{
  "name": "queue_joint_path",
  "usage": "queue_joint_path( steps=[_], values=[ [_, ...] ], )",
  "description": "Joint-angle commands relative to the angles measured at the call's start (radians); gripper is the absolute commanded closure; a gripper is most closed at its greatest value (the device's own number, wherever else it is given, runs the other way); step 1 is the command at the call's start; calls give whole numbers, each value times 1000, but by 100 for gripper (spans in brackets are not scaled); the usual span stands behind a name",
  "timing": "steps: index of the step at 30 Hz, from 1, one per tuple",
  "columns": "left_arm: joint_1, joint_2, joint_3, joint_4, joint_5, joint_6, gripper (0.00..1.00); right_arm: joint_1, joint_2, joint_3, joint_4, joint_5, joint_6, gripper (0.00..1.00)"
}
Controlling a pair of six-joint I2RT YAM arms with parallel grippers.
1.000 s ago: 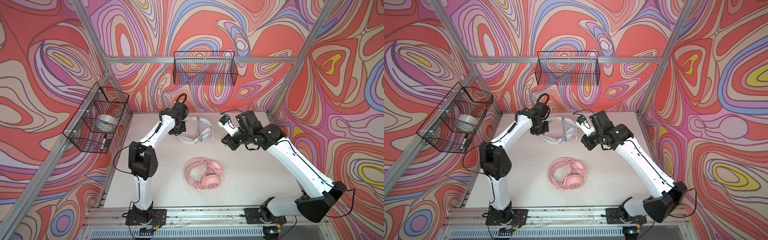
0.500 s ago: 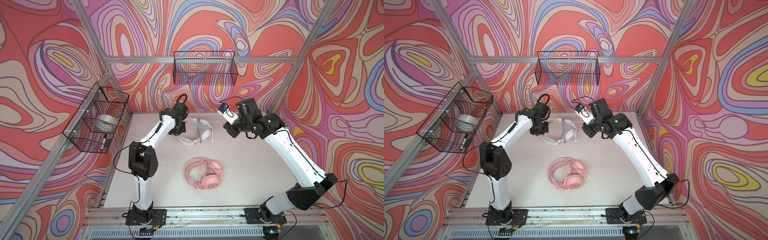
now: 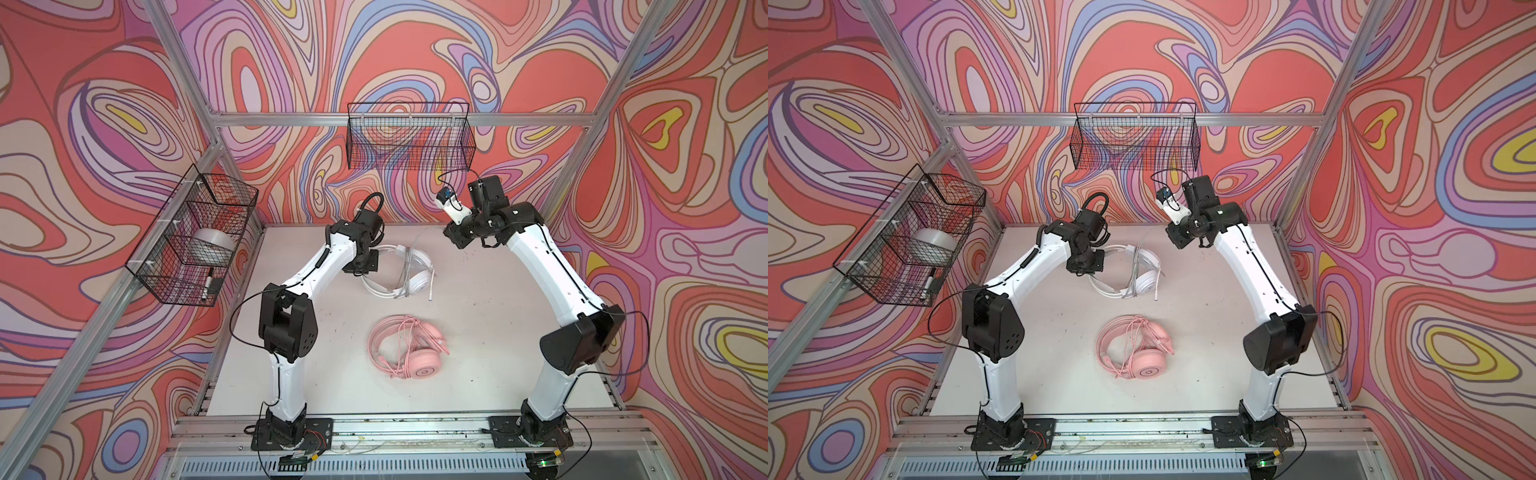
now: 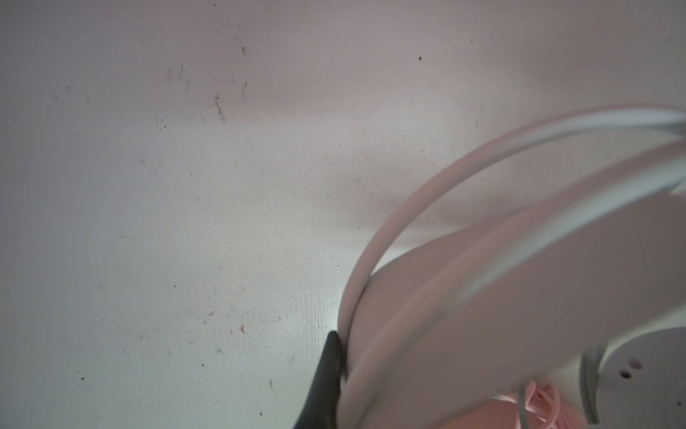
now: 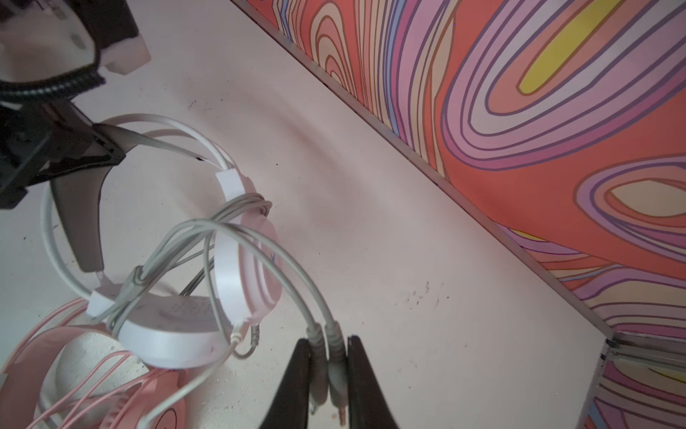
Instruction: Wrap the headphones
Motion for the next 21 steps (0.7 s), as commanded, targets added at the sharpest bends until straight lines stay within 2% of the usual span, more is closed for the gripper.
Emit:
queue_joint_path(
  steps=[1, 7, 10, 13, 21],
  values=[
    [-4, -92, -27, 49, 67, 49, 100, -32, 75, 50, 56, -79, 73, 100],
    [-4, -161, -90, 95, 99, 74, 100, -59, 211, 97, 63, -175, 147, 100],
    [-4, -181, -115, 110, 114, 71, 100, -62, 244, 62, 67, -206, 192, 100],
    [0, -198, -153, 139, 126, 41, 100, -62, 225, -52, 128, -254, 253, 100],
    [29, -196, -268, 243, 172, -157, 100, -64, 147, -370, 317, -328, 485, 100]
  ],
)
